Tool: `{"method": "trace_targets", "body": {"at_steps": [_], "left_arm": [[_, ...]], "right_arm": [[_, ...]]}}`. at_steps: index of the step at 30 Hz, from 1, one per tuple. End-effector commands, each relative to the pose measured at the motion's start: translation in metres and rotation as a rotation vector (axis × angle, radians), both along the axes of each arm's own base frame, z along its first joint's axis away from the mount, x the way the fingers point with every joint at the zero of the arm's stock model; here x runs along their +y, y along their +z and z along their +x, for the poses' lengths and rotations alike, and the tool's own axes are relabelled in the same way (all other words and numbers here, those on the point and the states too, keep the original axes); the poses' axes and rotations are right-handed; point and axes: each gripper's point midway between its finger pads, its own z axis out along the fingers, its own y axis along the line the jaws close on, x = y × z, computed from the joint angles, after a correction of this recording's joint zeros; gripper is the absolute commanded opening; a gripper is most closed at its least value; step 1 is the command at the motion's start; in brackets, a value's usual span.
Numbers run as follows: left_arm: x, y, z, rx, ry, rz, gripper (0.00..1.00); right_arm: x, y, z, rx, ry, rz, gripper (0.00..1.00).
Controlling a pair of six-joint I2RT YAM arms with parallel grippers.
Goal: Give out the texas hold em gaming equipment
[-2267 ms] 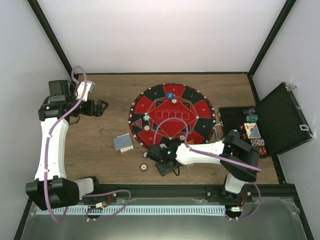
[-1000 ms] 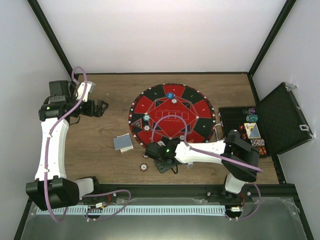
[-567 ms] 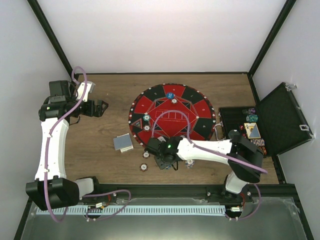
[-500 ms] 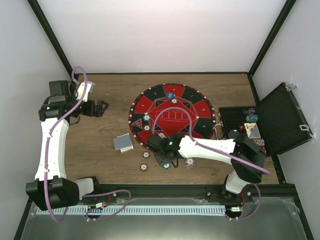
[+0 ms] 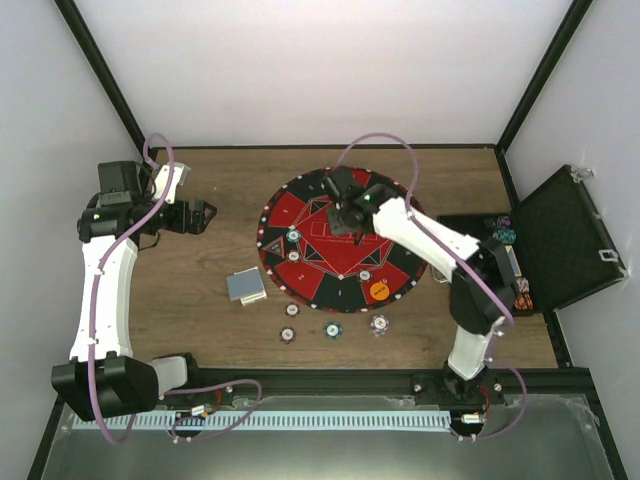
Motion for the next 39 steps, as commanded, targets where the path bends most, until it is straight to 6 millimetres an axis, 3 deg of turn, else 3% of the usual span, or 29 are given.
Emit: {"method": "trace_targets", "body": {"at_steps": [1,6,12,19,24,26,28,29,33,39], "left_arm": [[0.0,0.007,0.0,-0.021,-0.001,-0.007,1.0],[0.0,0.004,0.001,-0.016,-0.001,-0.008,1.0],[-0.001,-0.001,0.003,0.0,-0.005,-0.019,1.0],[0.0,-0.003,0.003,0.007,-0.002,-0.015,1.0],[-0.001,0.0,0.002,0.001,-0.004,-0.015,1.0],[0.0,0.0,0.002,0.002,-0.003,-0.014,1.0],[0.0,-0.001,0.002,0.005,-0.002,-0.013,1.0],[0.0,-0.001,0.002,0.005,-0.003,-0.014,1.0],[-0.001,0.0,0.001,0.002,0.001,-0.017,1.0],[0.002,-0.001,0.0,0.006,0.012,-0.001,1.0]], "right_arm": [[-0.02,0.001,0.081,-0.087,-0.046,-0.065,0.07],[-0.039,-0.019,0.148,-0.08,-0.116,-0.061,0.07],[-0.062,-0.062,0.193,-0.033,-0.175,-0.051,0.07],[-0.071,-0.11,0.206,0.032,-0.198,-0.033,0.07],[-0.069,-0.125,0.206,0.065,-0.199,-0.002,0.11],[-0.067,-0.126,0.205,0.075,-0.198,0.008,0.19],[-0.067,-0.123,0.205,0.074,-0.202,0.012,0.39],[-0.067,-0.12,0.205,0.073,-0.203,0.014,0.42],[-0.068,-0.099,0.205,0.051,-0.218,0.025,0.51],[-0.074,-0.049,0.196,0.011,-0.251,0.048,0.64]]}}
